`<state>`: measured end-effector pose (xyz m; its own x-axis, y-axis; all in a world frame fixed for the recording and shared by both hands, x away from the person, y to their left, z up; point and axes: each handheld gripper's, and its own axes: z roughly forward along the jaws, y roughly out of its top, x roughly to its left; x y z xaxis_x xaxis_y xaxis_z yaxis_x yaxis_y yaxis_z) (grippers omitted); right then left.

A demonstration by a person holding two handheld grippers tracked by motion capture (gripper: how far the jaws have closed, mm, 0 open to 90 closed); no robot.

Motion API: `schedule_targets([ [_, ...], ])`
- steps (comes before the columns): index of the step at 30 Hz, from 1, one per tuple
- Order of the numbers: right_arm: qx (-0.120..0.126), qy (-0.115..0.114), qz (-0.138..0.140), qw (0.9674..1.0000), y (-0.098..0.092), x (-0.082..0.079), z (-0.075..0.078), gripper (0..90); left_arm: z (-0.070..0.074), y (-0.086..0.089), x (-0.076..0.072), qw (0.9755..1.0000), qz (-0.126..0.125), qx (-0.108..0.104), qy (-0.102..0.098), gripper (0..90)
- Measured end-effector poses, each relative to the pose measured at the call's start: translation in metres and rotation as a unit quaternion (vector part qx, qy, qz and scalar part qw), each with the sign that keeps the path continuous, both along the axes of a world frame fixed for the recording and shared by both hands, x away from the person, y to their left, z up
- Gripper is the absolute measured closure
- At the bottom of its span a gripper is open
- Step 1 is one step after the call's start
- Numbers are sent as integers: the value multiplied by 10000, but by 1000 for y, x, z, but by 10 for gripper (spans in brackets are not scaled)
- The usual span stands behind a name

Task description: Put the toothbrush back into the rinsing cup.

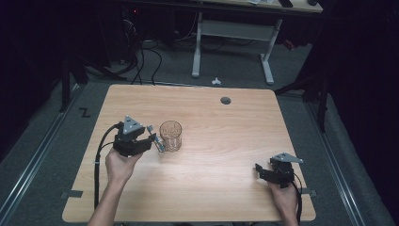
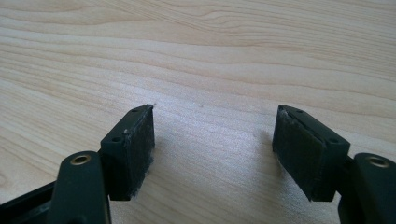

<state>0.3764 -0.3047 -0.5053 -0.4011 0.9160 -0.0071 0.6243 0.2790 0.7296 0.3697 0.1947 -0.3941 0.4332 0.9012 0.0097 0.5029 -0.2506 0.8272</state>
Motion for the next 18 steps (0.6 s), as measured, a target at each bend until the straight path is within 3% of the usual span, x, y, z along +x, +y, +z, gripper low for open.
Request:
schedule_targets([
  [18,-23,-1,-7,10000,1,0,0,299,0,17,-16,9997,178,-105,-87,485],
])
